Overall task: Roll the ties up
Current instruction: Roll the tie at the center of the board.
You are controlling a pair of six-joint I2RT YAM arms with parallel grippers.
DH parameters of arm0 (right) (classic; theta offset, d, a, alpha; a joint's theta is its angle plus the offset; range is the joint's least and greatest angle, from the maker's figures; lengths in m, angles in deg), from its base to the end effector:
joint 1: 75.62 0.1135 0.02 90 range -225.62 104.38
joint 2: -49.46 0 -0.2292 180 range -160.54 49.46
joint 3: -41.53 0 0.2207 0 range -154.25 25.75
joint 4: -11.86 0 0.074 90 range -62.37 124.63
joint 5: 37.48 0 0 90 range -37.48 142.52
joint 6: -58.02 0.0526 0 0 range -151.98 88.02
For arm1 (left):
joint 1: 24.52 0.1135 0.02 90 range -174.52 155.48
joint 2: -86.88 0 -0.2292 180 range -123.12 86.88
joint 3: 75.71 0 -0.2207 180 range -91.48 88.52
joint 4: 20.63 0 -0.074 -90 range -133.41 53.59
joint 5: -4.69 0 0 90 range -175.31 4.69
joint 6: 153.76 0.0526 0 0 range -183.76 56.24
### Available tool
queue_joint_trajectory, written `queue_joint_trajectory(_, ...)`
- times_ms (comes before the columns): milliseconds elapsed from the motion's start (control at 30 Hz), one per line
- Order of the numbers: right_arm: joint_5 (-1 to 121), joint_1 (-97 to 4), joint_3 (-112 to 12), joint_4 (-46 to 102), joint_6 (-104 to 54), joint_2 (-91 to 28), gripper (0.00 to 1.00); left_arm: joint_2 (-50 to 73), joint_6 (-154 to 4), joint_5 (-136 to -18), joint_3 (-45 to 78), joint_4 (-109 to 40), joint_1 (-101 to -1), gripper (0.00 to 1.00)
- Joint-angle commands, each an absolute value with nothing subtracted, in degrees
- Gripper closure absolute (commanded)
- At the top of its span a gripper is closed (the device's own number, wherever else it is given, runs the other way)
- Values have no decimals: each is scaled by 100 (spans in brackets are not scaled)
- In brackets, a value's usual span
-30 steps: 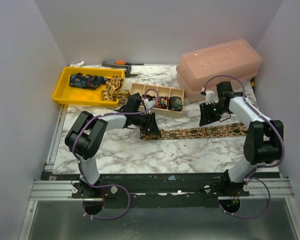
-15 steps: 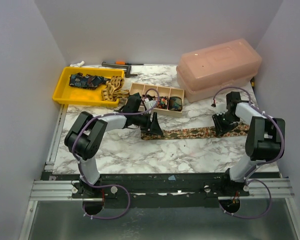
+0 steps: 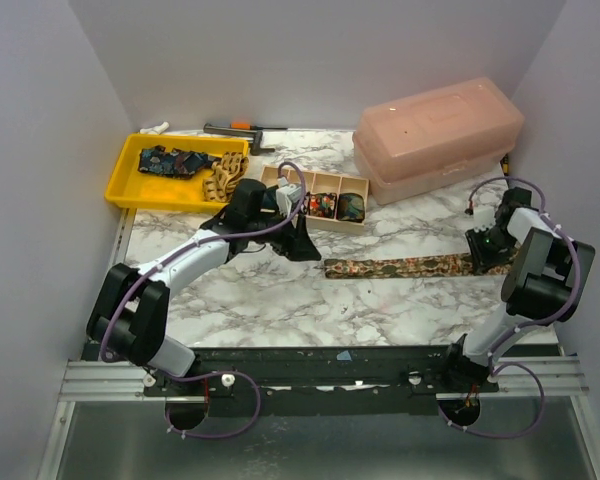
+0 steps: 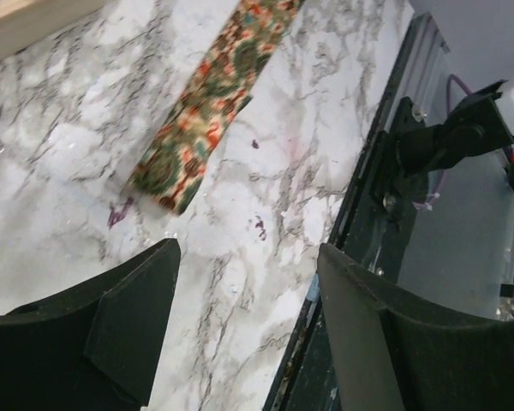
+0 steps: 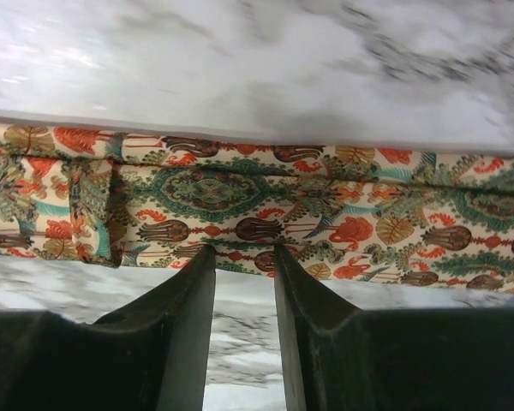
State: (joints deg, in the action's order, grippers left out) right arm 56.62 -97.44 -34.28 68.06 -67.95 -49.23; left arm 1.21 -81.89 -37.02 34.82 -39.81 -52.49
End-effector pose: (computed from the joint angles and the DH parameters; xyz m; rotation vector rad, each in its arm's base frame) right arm 0.2631 -0.1013 0.1301 -0.3721 2.9164 -0.0437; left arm 0.2496 -0.1770 0.2174 0.7010 2.1635 -1.3619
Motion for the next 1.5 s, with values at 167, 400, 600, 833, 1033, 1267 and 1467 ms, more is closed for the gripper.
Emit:
queue_joint_trajectory(167,5446,-10419,-4106,7170,-7320,-5283,65,507,-8205,-4457,4193,-4136,-4836,33)
queue_joint_trajectory(400,7401,-10403,-5296,8816,-6989,-4930,55,851,-8254,-4269,4820,-2966,-4933,24)
queue_joint_trajectory(600,9297,-10139,-5742,9659,-6290,-4928,51,966,-7633,-4274,5023,-2375,-5233,19)
queue_joint_trajectory(833,10397,-8939,-4824,8943,-5181,-5022,56,250,-8465,-4392,4726,-1652,-5637,21)
queue_joint_trajectory(1033,10298,-7942,-4177,8217,-4457,-5215,58,113,-7108,-4709,4609,-1411,-6289,26)
queue_joint_trajectory(1267,9954,-7562,-3839,7803,-4141,-5447,62,-159,-6199,-4765,4596,-920,-6741,35)
queue_joint_trajectory(1467,9972,-7373,-3984,7715,-4121,-5880,62,-492,-6210,-4688,4609,-235,-6972,37)
